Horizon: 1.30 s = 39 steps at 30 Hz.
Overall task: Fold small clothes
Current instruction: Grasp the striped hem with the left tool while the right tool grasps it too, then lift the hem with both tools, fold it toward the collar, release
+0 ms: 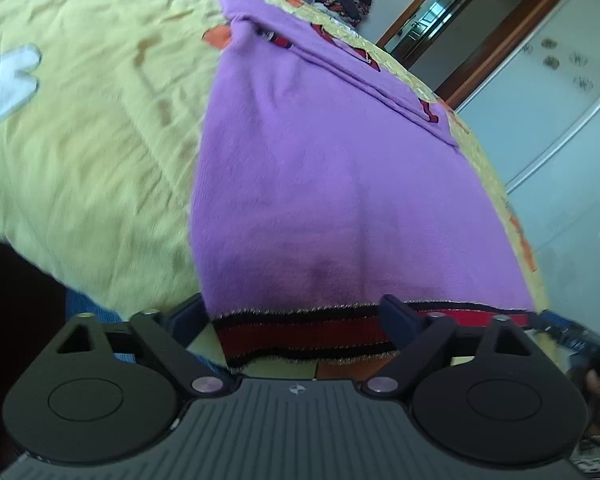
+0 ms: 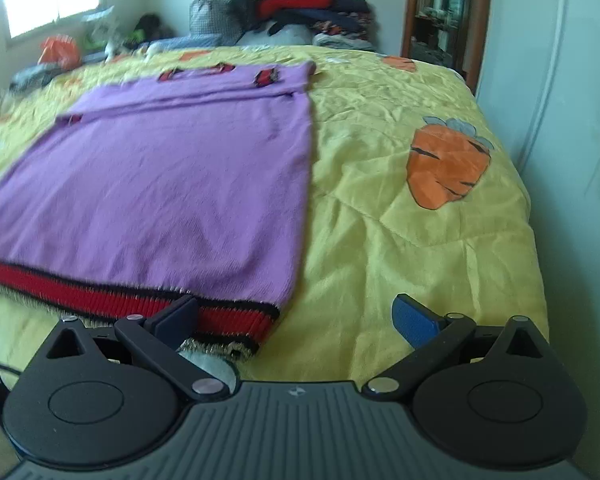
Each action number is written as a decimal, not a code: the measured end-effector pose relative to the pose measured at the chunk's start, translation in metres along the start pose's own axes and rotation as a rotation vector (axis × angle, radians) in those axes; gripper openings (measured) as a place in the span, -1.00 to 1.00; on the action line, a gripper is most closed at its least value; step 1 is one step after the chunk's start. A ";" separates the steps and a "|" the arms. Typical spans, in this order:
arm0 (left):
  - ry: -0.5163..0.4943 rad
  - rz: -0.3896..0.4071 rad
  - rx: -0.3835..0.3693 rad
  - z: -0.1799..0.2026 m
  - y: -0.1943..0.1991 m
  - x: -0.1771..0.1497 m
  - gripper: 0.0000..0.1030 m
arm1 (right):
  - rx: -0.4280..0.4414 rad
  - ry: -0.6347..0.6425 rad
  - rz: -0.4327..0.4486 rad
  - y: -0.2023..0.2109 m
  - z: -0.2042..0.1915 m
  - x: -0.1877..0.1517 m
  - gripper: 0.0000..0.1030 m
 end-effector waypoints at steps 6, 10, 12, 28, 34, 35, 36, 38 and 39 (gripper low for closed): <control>-0.001 -0.011 -0.035 -0.003 0.001 0.000 0.25 | 0.114 -0.056 0.025 0.004 0.001 0.004 1.00; 0.045 0.008 -0.079 -0.010 0.006 -0.002 -0.21 | 0.166 -0.104 0.029 0.008 0.003 0.006 1.00; 0.075 0.017 -0.102 -0.014 0.008 -0.002 -0.33 | 0.182 -0.125 0.024 0.008 0.006 0.007 1.00; 0.177 0.040 -0.222 -0.031 0.013 -0.006 -0.79 | 0.227 -0.179 -0.054 0.002 0.006 0.005 -0.93; 0.118 0.102 -0.256 -0.014 0.030 0.010 -0.82 | 0.283 -0.257 0.014 0.014 0.006 0.015 -0.94; 0.109 0.113 -0.263 -0.011 0.033 0.014 -0.82 | 0.293 -0.264 0.024 0.017 0.006 0.018 -0.94; 0.103 0.122 -0.266 -0.008 0.035 0.018 -0.82 | 0.294 -0.266 0.036 0.019 0.007 0.021 -0.94; 0.099 0.143 -0.271 -0.007 0.038 0.023 -0.82 | 0.304 -0.288 0.056 0.020 0.010 0.026 -0.94; 0.102 0.149 -0.271 -0.007 0.038 0.024 -0.82 | 0.308 -0.302 0.060 0.019 0.012 0.028 -0.94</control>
Point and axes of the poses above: each gripper's, at about its wrist camera, not at the fingertips, and y roughly against the way its jaws point, z to its right, x to its top, the point moved 3 cm from there along -y, roughly the way its jaws point, and after that the axes turned 8 degrees about -y, right-handed, at the moved point
